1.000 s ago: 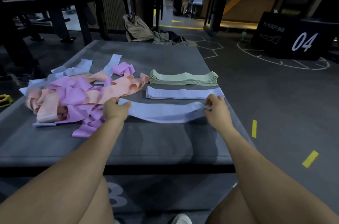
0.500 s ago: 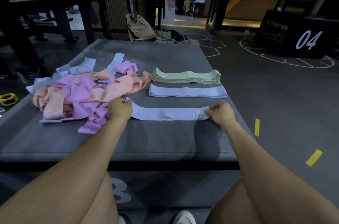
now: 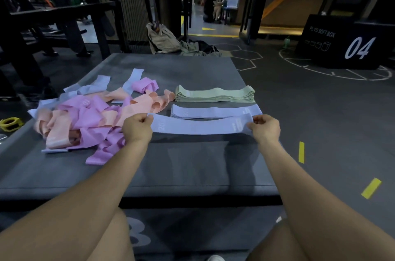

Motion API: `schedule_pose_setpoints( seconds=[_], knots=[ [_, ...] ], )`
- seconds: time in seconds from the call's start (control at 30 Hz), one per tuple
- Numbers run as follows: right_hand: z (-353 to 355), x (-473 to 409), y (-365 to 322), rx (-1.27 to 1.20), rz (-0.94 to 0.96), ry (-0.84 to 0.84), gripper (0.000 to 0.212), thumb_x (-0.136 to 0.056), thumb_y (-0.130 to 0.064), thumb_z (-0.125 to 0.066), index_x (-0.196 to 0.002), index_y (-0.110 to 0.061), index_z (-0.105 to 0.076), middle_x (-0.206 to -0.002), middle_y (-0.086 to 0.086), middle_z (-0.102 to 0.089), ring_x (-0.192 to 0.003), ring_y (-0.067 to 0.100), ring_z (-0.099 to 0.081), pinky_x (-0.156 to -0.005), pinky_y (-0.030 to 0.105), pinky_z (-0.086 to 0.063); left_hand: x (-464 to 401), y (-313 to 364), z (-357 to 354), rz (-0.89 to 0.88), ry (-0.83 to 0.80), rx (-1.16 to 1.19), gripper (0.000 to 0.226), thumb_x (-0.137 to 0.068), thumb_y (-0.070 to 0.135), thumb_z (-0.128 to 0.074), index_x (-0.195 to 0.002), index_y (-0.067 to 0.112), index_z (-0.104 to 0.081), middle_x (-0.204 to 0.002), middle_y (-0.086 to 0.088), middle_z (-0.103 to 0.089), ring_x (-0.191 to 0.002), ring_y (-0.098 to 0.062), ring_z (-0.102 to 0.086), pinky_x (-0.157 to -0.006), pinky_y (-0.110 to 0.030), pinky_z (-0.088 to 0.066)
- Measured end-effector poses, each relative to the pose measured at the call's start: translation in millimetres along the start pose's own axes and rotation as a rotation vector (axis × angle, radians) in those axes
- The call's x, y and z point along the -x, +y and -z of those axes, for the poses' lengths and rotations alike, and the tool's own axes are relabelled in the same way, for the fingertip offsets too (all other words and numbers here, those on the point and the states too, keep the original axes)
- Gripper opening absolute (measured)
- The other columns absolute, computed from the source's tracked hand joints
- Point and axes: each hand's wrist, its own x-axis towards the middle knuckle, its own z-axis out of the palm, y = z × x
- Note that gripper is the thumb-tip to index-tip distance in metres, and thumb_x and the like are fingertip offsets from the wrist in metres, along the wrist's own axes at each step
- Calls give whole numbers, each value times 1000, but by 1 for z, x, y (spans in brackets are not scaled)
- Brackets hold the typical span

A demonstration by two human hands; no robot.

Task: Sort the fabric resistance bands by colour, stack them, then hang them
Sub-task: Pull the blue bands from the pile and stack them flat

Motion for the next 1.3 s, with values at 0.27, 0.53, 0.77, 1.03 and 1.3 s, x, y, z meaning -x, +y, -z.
schedule_pose_setpoints(
  seconds=[0.27,0.53,0.77,1.03,1.3],
  knots=[
    [-2,-57,-8,82,104,123,16,-82,0,-62,-97,-4,-66,-92,9,-66,-83,20,-57,-72,25,-39,-37,38,-40,-39,-63,20,27,-83,12,-68,-109,3,-68,-118,-8,-66,-109,-23,-60,-87,-19,-38],
    [-13,-105,0,262,168,114,21,-82,1,-56,-100,-5,-64,-104,16,-66,-96,33,-60,-80,31,-45,-60,36,-86,-8,-81,-87,25,-81,14,-70,-104,5,-70,-111,-8,-68,-104,-24,-60,-80,-17,-35],
    [-17,-109,14,359,184,86,20,-84,1,-54,-102,-2,-62,-105,16,-65,-94,33,-59,-74,28,-40,-58,24,-94,-5,-116,-149,24,-79,10,-71,-103,6,-71,-107,-8,-69,-102,-25,-61,-78,-19,-37],
    [-16,-110,19,412,224,44,19,-85,-2,-58,-103,0,-59,-106,17,-62,-96,34,-56,-76,32,-43,-60,21,-94,-13,-146,-159,22,-74,6,-75,-95,3,-69,-90,-10,-68,-88,-25,-61,-74,-21,-37],
    [-24,-99,3,687,511,26,38,-83,-14,-66,-119,-6,-56,-121,16,-50,-111,34,-40,-92,34,-33,-65,16,-89,-184,-182,-150,27,-77,11,-74,-99,3,-60,-91,-3,-57,-86,-20,-55,-76,-24,-39]
  ],
)
